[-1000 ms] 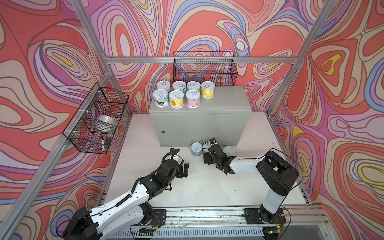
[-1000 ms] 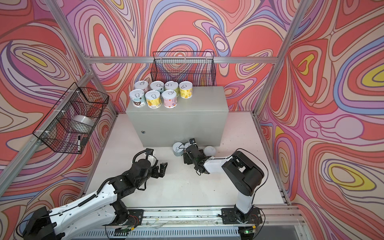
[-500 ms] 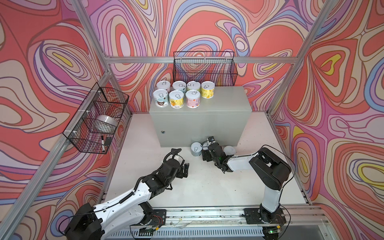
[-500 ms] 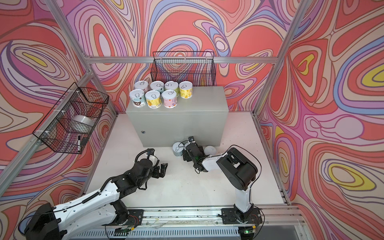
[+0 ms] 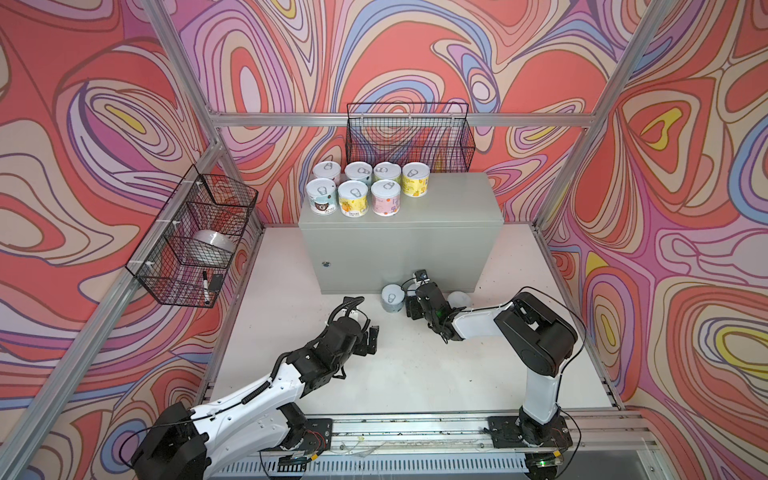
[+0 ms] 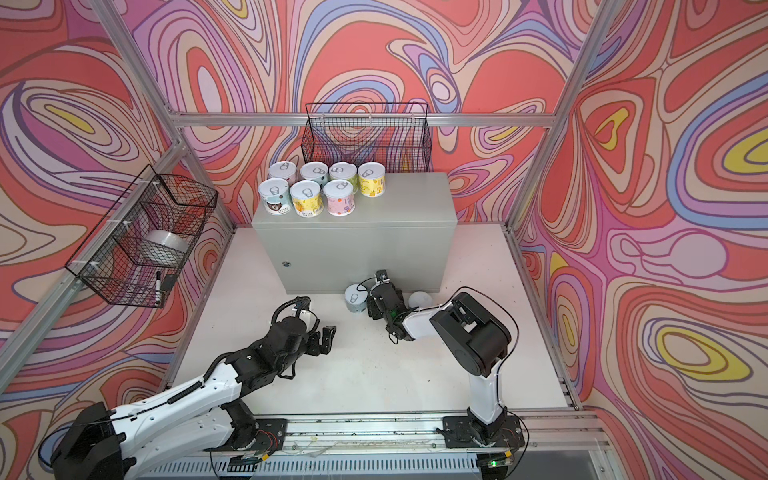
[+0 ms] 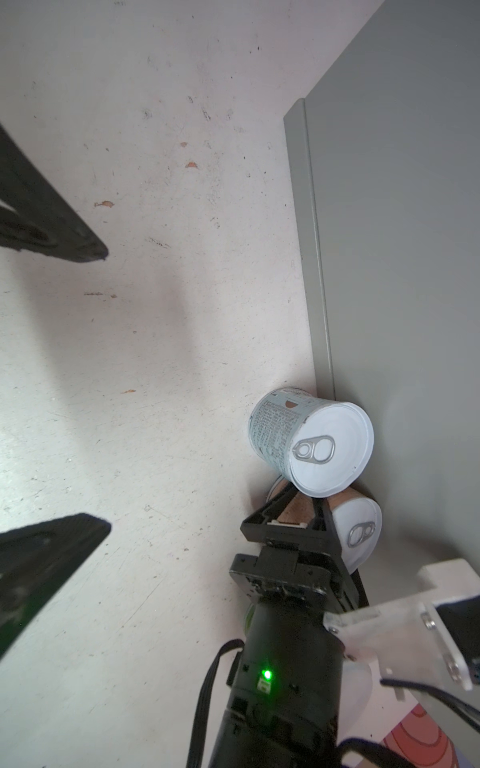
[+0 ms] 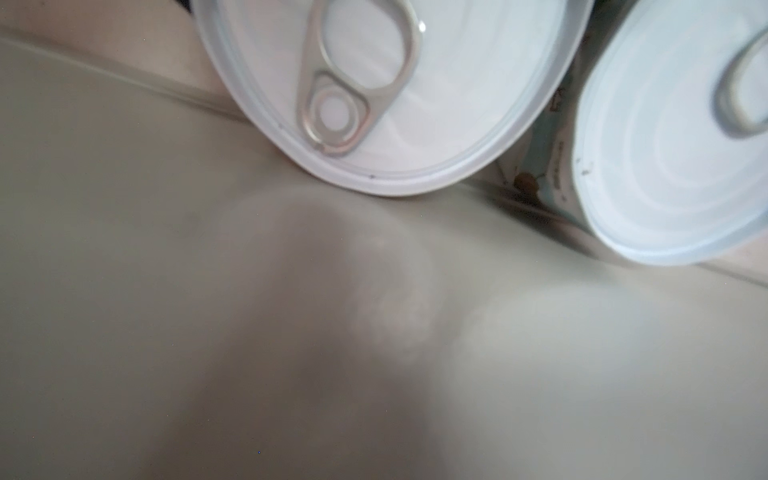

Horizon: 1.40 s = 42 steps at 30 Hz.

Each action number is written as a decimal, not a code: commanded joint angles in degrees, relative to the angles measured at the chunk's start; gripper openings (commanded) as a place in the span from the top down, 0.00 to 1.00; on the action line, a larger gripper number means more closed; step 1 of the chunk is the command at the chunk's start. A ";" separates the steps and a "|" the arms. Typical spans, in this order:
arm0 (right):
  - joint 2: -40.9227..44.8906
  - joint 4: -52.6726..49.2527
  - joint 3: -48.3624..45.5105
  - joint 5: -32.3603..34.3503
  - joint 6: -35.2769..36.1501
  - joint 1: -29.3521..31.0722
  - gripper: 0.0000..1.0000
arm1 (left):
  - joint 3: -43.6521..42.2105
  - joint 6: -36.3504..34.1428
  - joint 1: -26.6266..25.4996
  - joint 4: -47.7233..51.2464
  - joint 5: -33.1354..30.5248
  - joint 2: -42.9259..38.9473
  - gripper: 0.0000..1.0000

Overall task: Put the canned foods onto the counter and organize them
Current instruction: 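Close the right gripper around the pink-labelled floor can beside the cabinet, then lift the pink-labelled can with the right gripper up over the cabinet top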

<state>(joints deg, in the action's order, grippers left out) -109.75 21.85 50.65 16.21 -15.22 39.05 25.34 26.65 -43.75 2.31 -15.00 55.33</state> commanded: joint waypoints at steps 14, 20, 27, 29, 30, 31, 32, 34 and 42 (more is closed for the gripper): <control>13.85 -6.93 -4.24 -5.90 -2.63 1.26 1.00 | 0.63 0.20 0.95 0.74 0.24 -2.17 0.06; 25.80 -21.24 -2.40 -7.37 -6.55 2.72 1.00 | 3.06 -1.13 1.38 5.05 2.40 -4.48 0.06; 34.77 -41.28 9.27 -2.76 -6.44 4.26 1.00 | 11.68 -1.19 1.58 15.15 8.23 -4.50 0.05; 35.05 -45.29 13.61 -1.43 -5.73 4.36 1.00 | 14.37 -1.08 1.57 18.00 9.81 -3.78 0.05; 34.98 -46.46 15.29 -1.11 -5.17 4.35 1.00 | 15.35 -1.08 1.56 18.84 10.49 -3.35 0.05; 34.88 -47.69 17.49 -0.85 -4.40 4.37 1.00 | 16.66 -1.06 1.56 19.92 11.08 -2.77 0.05; 34.63 -49.04 19.92 -0.37 -3.53 4.37 1.00 | 17.68 -1.08 1.58 20.91 11.35 -2.29 0.06; 33.31 -52.06 25.25 0.50 -1.65 4.37 1.00 | 19.02 -1.66 1.57 22.19 11.49 -1.90 0.06; 27.10 -58.89 46.46 5.42 7.84 4.36 1.00 | 18.88 -2.89 1.52 22.23 10.81 -2.70 0.06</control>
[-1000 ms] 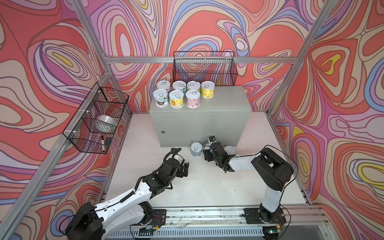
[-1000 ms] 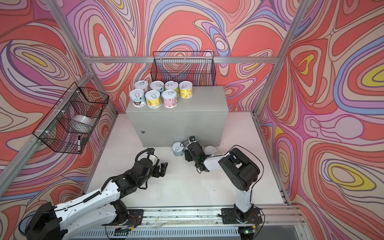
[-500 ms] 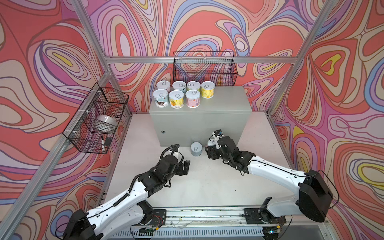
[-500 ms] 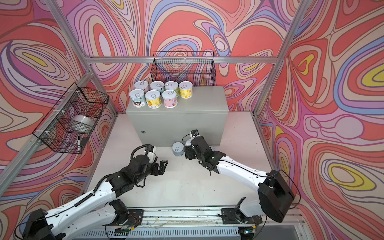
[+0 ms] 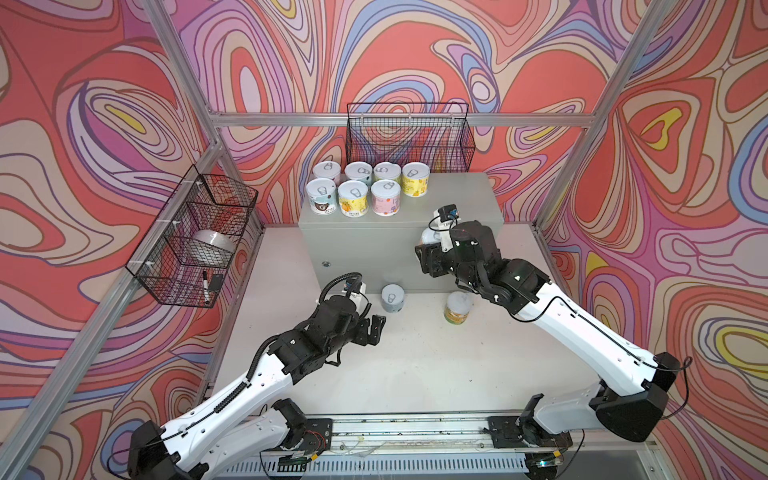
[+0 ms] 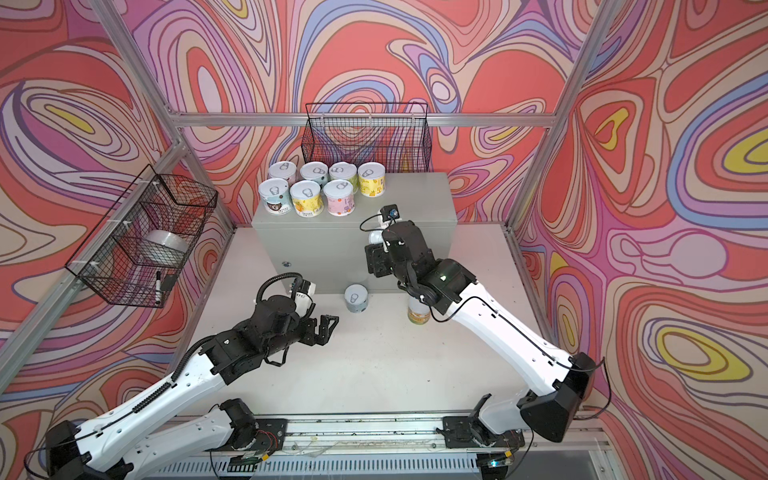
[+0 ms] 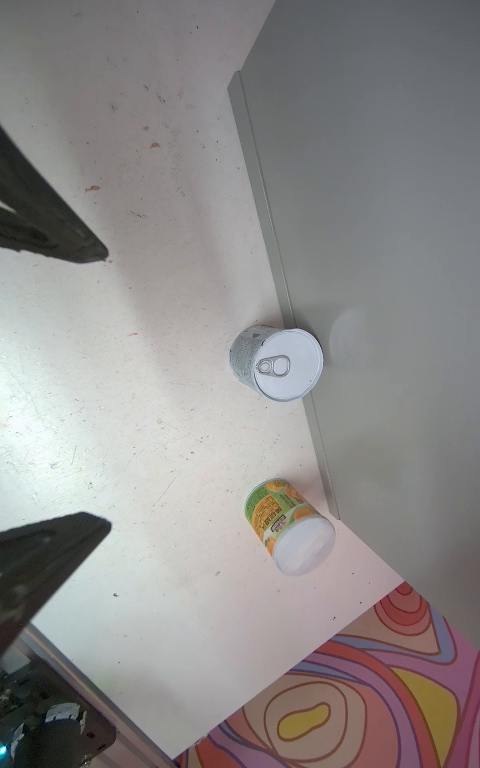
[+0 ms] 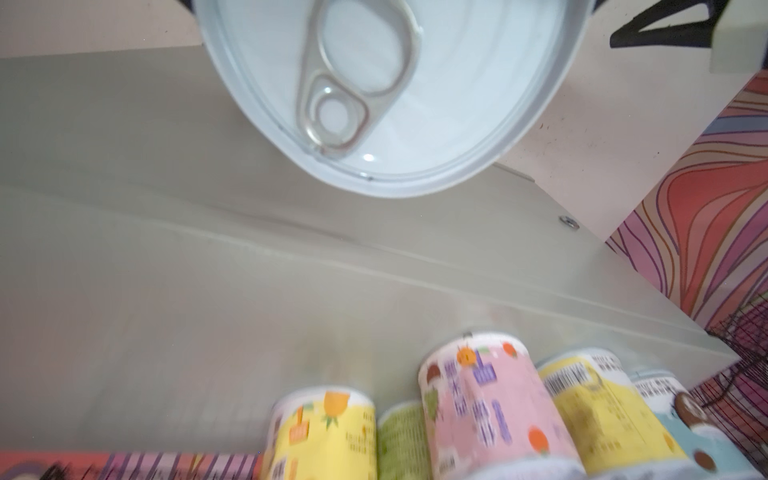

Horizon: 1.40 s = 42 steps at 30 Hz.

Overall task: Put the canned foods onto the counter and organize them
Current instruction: 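Lift the pink-labelled can with the right gripper up over the cabinet top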

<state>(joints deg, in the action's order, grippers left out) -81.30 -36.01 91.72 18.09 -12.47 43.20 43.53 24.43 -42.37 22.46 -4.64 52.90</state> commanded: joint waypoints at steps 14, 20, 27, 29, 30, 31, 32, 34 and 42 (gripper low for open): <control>-19.26 -4.66 32.38 3.51 13.70 -4.65 1.00 | -0.06 -0.02 0.25 -0.20 1.42 0.14 0.06; -22.64 -3.01 34.14 0.63 13.11 -7.11 1.00 | -0.71 -0.04 0.20 -0.04 0.69 -0.10 0.06; -25.11 -2.57 35.13 -2.03 11.99 -8.46 1.00 | -1.38 -0.21 0.26 -0.46 -0.31 -0.70 0.06; -25.24 -2.15 34.78 -2.67 11.69 -8.73 1.00 | -1.34 -0.16 0.22 -0.31 -0.45 -0.70 0.06; -25.45 -2.05 34.72 -3.00 11.49 -8.90 1.00 | -1.35 -0.10 0.23 -0.35 -0.45 -0.62 0.06; -25.76 -2.19 34.75 -3.28 11.40 -9.00 1.00 | -1.34 -0.02 0.26 -0.47 -0.46 -0.61 0.06; -26.05 -2.28 34.75 -3.41 11.27 -9.01 1.00 | -1.41 0.01 0.20 -0.48 -0.54 -0.53 0.06; -26.53 -2.38 34.74 -3.52 11.17 -9.19 1.00 | -1.47 0.02 0.23 -0.53 -0.76 -0.37 0.06; -27.75 -2.40 34.73 -3.67 10.82 -9.25 0.69 | -1.86 0.10 0.21 -1.32 -0.89 0.44 0.06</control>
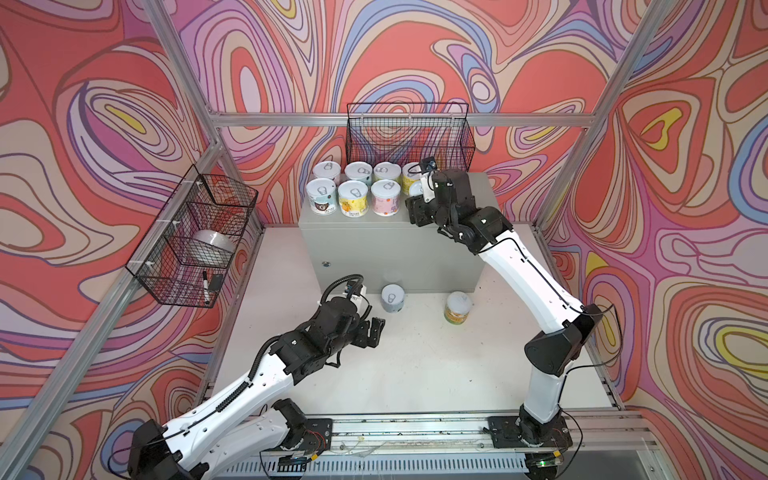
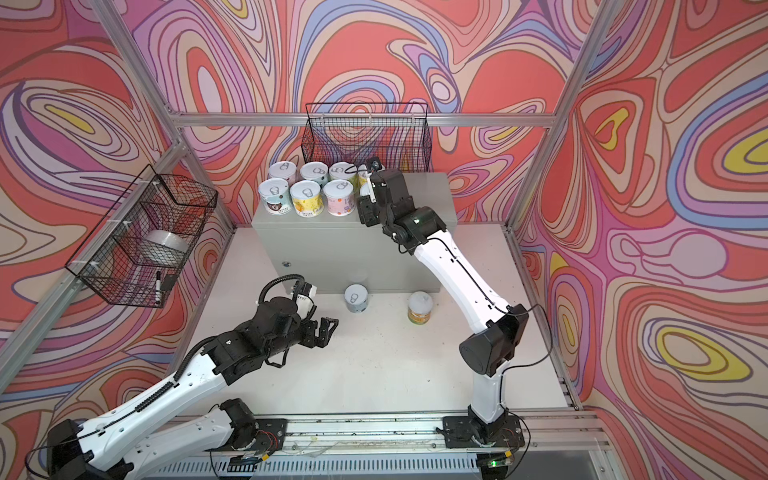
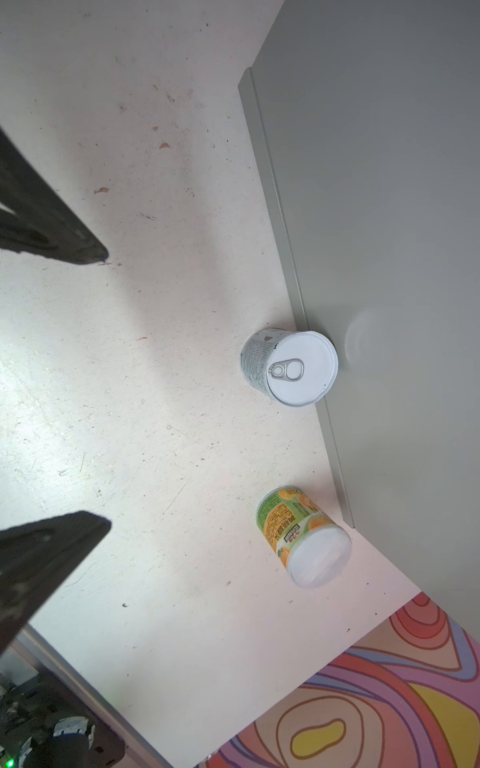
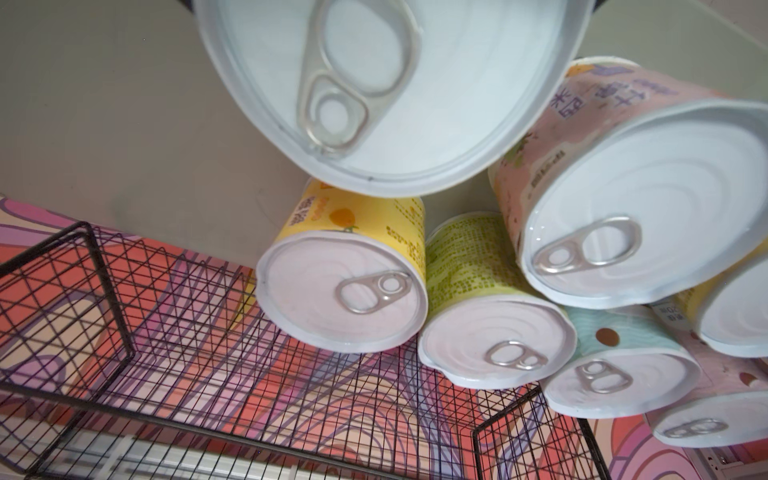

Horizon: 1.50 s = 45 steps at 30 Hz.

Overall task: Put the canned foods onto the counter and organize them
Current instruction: 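Lift the pink-labelled can with the right gripper up over the cabinet top, then lower the pink-labelled can beside the yellow-labelled can and open the right gripper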

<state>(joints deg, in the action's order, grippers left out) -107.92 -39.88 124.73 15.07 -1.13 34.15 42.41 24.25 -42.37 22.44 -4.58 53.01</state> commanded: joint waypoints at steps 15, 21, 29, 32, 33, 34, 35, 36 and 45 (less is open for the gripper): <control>-0.71 1.58 3.33 -1.82 -1.16 -0.22 0.28 | -0.14 0.02 0.22 -1.87 -1.14 1.70 0.06; -0.73 1.91 3.60 -1.90 -1.16 -0.20 0.23 | 0.13 0.00 0.22 -1.90 -1.19 1.74 0.07; -1.09 2.53 3.79 -2.55 -1.40 -0.23 0.17 | 0.32 0.09 0.26 -2.02 -1.21 2.09 0.07; -0.91 2.83 3.93 -2.71 -1.37 -0.23 0.17 | 0.30 0.09 0.25 -1.99 -1.20 2.01 0.07; -0.85 3.03 3.93 -2.74 -1.35 -0.22 0.17 | 0.30 0.10 0.28 -1.91 -1.22 1.92 0.07; -0.64 3.22 3.92 -2.78 -1.42 -0.22 0.17 | 0.41 0.10 0.21 -1.89 -1.22 1.85 0.07; -0.34 3.63 3.82 -2.84 -1.51 -0.21 0.17 | 0.47 0.07 0.22 -1.80 -1.31 1.83 0.07; 0.04 4.02 3.62 -2.97 -1.53 -0.22 0.17 | 0.48 0.08 0.32 -1.71 -1.35 1.75 0.07; 2.78 5.72 4.14 -5.85 -2.12 -0.22 0.18 | 0.33 0.16 0.25 -2.65 -0.25 2.62 0.07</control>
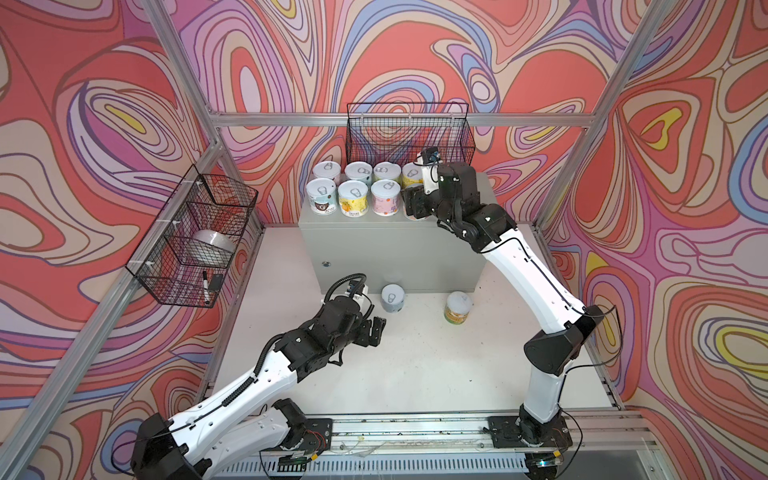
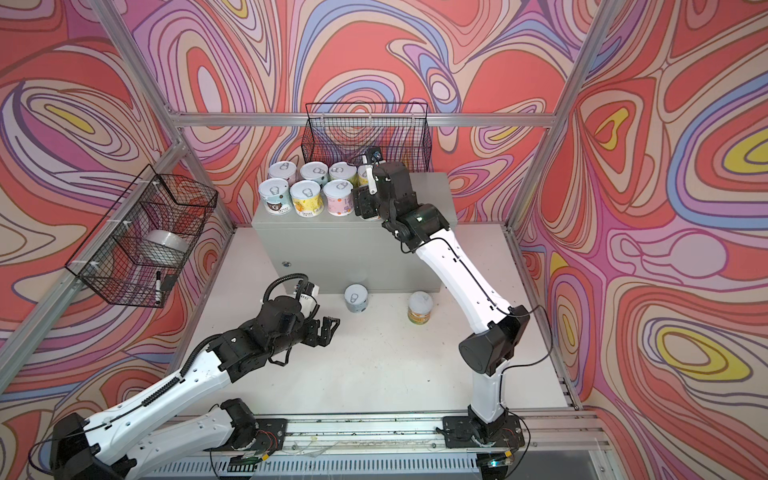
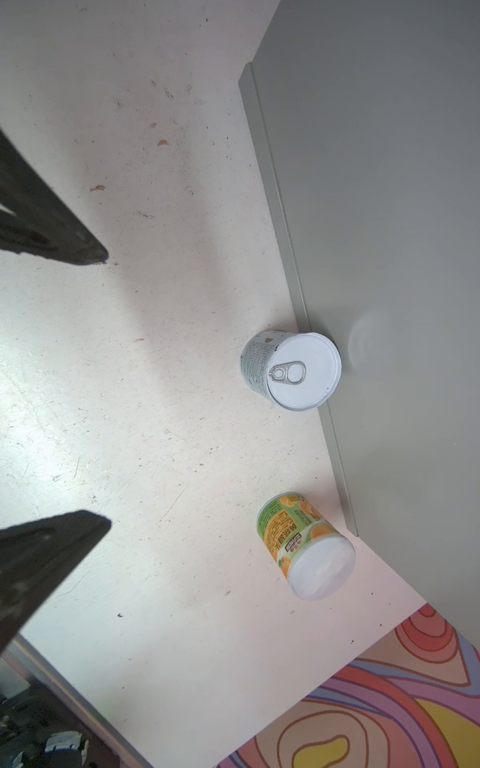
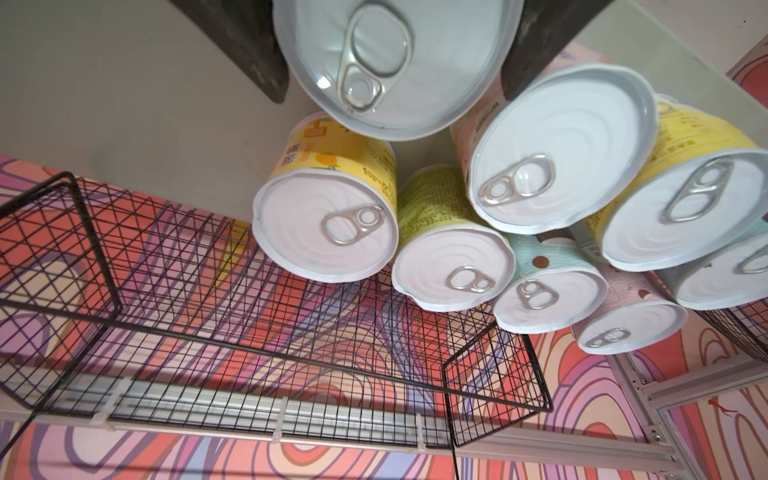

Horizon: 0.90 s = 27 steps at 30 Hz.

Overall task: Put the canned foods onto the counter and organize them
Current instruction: 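Lower the pink-labelled can beside the yellow-labelled can and open the right gripper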

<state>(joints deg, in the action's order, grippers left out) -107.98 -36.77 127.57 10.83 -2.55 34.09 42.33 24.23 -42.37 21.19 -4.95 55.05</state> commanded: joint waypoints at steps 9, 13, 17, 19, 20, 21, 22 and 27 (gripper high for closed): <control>6.13 6.05 -1.97 0.63 0.45 -0.41 0.18 | 0.04 0.63 0.19 -2.04 0.45 0.46 0.08; 5.06 4.25 0.08 0.22 0.95 -0.86 0.18 | -0.22 0.80 0.27 -2.47 0.62 0.83 0.07; 3.39 4.48 -0.08 0.81 0.71 -0.95 0.19 | -0.91 1.51 0.24 -3.18 0.88 0.92 0.08; 2.57 4.30 0.40 0.93 0.87 -0.95 0.19 | -1.01 1.78 0.26 -2.94 0.82 0.77 0.08; 2.52 4.55 0.19 0.88 0.96 -0.95 0.19 | -1.06 1.79 0.26 -2.87 0.69 0.61 0.08; 2.43 4.86 0.14 1.18 0.96 -1.04 0.18 | -1.10 1.70 0.26 -2.75 0.49 0.42 0.08; 2.25 5.08 0.13 1.31 1.01 -1.04 0.18 | -1.07 1.57 0.27 -2.58 0.22 0.31 0.08; 2.31 6.02 -0.99 1.76 1.22 -1.13 0.19 | -0.75 0.85 0.23 -2.25 -0.50 0.58 0.08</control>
<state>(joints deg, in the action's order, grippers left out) -104.79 -32.51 126.63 11.49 -1.91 33.32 41.98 25.10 -42.37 19.49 -4.56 55.70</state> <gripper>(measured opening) 0.816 0.921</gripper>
